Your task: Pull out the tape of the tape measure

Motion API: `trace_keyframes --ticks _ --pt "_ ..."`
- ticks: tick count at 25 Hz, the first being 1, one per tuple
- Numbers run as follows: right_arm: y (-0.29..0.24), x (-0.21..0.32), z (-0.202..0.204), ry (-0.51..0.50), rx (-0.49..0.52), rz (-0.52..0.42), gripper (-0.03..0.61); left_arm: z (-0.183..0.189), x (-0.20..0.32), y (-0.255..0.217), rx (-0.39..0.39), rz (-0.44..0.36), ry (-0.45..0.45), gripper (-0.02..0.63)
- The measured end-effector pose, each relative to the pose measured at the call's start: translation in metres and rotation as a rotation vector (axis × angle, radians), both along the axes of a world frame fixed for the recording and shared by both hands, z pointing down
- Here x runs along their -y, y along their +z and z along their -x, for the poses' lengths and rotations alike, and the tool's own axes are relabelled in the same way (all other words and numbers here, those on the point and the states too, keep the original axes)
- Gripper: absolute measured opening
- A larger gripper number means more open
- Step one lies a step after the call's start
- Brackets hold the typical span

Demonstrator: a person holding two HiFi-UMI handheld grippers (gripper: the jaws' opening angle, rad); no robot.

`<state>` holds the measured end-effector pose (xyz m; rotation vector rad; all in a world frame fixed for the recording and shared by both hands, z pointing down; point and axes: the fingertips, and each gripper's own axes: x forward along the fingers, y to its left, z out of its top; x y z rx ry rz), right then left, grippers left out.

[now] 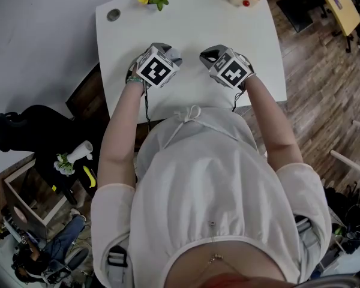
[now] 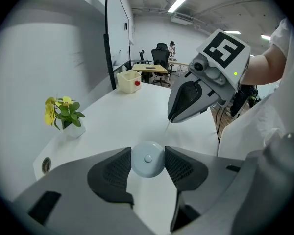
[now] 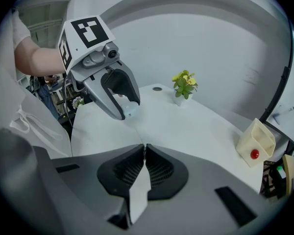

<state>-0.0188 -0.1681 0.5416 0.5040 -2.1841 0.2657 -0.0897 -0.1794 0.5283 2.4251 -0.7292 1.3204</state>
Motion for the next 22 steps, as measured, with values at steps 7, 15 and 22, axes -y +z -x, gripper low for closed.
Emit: trace_keyframes --ticks 7,15,22 --pt "0.005 0.006 -0.017 0.072 -0.056 0.006 0.017 0.005 0.0 0.001 0.008 -0.004 -0.027 0.229" --pt "0.008 0.007 -0.04 0.146 -0.052 0.027 0.018 0.023 -0.002 0.0 0.004 -0.004 -0.064 0.229" --pt "0.017 0.004 -0.044 0.176 -0.085 0.045 0.018 0.025 -0.004 0.008 0.008 0.004 -0.06 0.229"
